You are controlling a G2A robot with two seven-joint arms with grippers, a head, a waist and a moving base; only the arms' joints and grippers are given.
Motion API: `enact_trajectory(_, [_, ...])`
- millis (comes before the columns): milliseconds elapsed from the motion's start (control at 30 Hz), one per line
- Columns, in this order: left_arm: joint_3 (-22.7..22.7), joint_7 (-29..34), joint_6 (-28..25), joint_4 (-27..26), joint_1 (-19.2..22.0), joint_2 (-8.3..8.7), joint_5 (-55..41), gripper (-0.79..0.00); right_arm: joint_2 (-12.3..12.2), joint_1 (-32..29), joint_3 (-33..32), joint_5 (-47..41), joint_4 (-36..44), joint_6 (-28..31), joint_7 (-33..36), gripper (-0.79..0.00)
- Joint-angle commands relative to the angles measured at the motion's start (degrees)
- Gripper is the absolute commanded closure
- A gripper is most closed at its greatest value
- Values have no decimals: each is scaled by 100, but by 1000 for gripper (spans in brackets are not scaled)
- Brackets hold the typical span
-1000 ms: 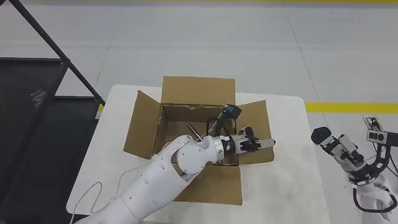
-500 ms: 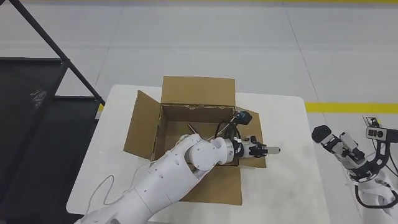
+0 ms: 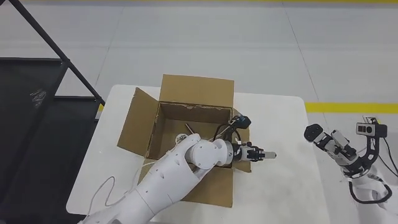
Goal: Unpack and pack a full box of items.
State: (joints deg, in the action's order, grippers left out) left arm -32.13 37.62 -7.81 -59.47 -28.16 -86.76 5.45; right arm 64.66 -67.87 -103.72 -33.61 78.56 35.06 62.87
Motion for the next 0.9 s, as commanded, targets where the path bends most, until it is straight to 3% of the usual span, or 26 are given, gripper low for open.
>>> enact_trajectory(0, [-107,-11,-107,-102,-61,26,-17,-785,-4,27,46,22,-1,4,-45,-785])
enact_trajectory(200, [-674,-39,-333,-784,-360,219,-14,-785,-16,42,116,179,81,54,-389,-785])
enact_trajectory(433, [-1814,108,-360,-2206,-1077,605,101,-785,-23,128,321,632,394,-77,-870,-785])
enact_trajectory(667, [-3316,510,-261,-3828,-2059,980,79,-785,1,400,774,1559,875,-344,-1578,-785])
enact_trajectory(867, [-4947,570,-354,-4896,-3102,1243,-11,-785,48,808,1503,2894,1353,-716,-2084,-785])
